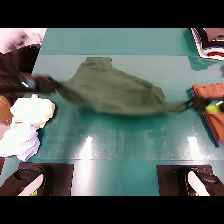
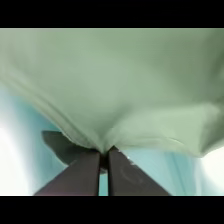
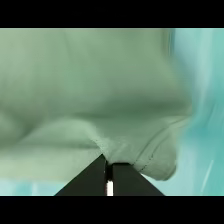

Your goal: Fold the shirts.

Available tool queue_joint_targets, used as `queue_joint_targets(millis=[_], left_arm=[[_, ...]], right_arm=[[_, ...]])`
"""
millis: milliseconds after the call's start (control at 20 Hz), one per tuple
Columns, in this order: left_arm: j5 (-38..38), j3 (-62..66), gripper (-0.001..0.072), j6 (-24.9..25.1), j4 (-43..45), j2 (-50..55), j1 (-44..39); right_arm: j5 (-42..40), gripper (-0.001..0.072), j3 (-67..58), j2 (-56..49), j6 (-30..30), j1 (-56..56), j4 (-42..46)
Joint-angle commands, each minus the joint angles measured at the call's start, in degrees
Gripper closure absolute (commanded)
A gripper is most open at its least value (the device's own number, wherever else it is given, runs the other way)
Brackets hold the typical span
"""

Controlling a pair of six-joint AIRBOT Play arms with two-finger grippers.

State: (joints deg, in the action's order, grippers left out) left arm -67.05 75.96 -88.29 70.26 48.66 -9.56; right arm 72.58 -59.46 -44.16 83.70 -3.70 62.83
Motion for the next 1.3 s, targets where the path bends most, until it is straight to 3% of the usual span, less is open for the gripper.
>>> queue_joint_targets(millis=[0, 200, 350, 500, 650, 850, 1000, 1250], left_arm=[[-1.4, 22.5, 0.0681, 1.3, 0.5, 0.0, 0.0], [-2.5, 42.7, 0.0682, 0.5, 0.0, 0.0, 0.0], [-0.6, 51.1, 0.0682, -1.4, -1.6, 0.0, 0.0], [1.6, 52.2, 0.0682, -1.3, -2.0, 0.0, 0.0], [1.8, 44.7, 0.0682, -1.3, 0.8, 1.2, 0.0], [-0.3, 27.6, 0.0681, -1.4, 7.0, 6.6, 0.0], [0.7, 15.2, 0.0681, -1.8, 6.4, 14.7, 0.0], [10.9, 9.6, 0.0681, -1.3, 6.7, 32.3, 0.2]], right_arm=[[-1.0, 0.0697, -20.3, 4.2, 0.0, 0.3, 3.6], [-0.2, 0.0697, -36.0, 5.9, 0.0, 0.2, 6.8], [1.4, 0.0698, -44.4, 6.1, 0.2, 0.2, 12.2], [9.5, 0.0699, -55.6, 1.6, 1.7, 0.2, 16.6], [16.7, 0.0699, -62.1, -5.9, 1.7, 0.2, 16.4], [21.1, 0.0699, -52.8, -15.2, 1.8, 0.2, 16.3], [22.7, 0.0699, -42.2, -24.0, 1.8, 0.6, 16.3], [13.9, 0.0698, -32.6, -40.9, -0.2, 5.0, 16.3]])
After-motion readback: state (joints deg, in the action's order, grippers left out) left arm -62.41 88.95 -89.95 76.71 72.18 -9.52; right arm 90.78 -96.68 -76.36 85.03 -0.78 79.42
